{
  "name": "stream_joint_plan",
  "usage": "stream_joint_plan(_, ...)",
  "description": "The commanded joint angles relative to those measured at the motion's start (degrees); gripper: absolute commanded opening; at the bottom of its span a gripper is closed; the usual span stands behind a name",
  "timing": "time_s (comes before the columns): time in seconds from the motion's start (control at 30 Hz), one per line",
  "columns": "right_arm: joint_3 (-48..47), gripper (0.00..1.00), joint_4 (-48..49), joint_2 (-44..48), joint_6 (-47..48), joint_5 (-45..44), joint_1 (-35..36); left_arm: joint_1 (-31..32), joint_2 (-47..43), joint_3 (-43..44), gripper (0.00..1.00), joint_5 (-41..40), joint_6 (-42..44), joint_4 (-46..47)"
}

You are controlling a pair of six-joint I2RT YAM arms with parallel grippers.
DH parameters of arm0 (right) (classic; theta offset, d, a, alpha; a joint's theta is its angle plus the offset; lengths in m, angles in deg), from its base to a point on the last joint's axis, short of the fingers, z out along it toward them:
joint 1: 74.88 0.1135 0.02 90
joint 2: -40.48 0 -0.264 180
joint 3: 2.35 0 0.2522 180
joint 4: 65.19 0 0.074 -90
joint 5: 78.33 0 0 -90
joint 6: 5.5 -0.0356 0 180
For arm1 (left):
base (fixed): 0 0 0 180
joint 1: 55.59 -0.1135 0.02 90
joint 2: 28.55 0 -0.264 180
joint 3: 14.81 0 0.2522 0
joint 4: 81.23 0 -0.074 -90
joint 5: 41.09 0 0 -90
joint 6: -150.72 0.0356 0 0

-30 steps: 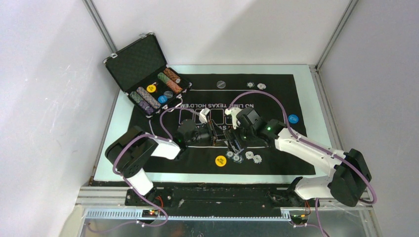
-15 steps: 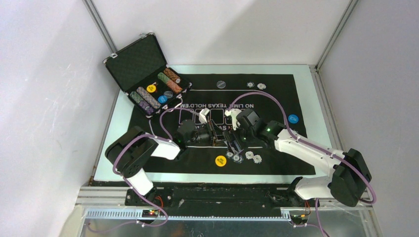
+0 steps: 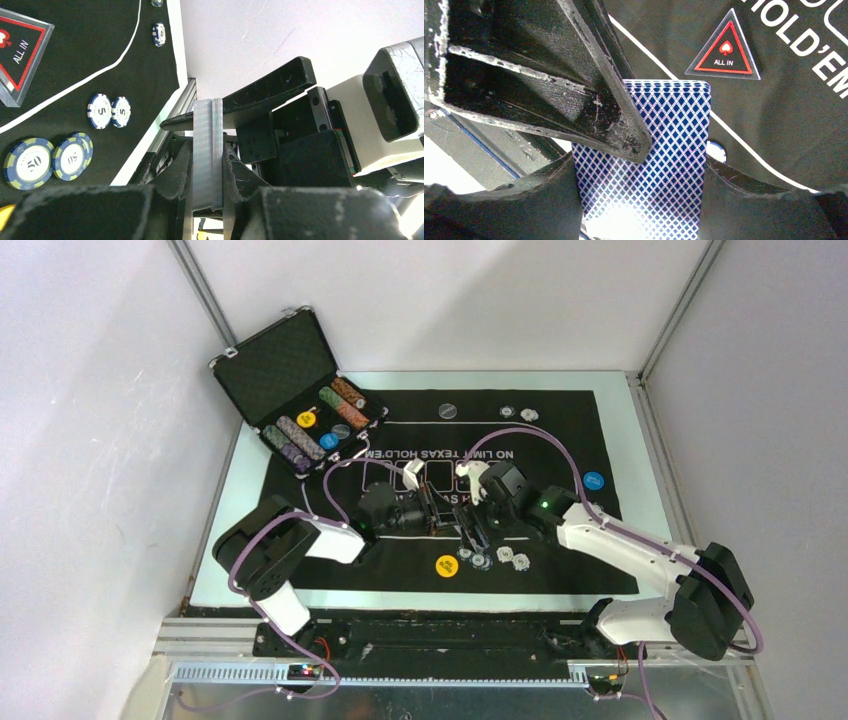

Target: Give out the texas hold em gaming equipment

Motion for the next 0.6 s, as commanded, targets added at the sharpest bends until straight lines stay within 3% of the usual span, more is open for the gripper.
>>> stream_joint_plan(0.0,0.03,0.35,1.84,2.84,-0.19,-1.01,-0.3,0.27,-2.31,0.24,0.0,0.22,0.61,1.2)
stream_joint_plan(0.1,0.02,0.28,1.49,3.55,-0.06,-1.09,-0.27,0.37,-2.49,0.4,0.01,0.24,1.4,-0.1)
stream_joint_plan(0.2,0.02,0.22,1.0,3.72,0.38,-0.89,-0.34,0.29,-2.67,0.43,0.09,0.65,1.95,-0.37)
stream_joint_plan(0.57,-1.71,0.04,-1.73,1.4,2.44,-0.33,-0.12,0.4,-1.66,0.88,0.55,4.29,2.92,2.2)
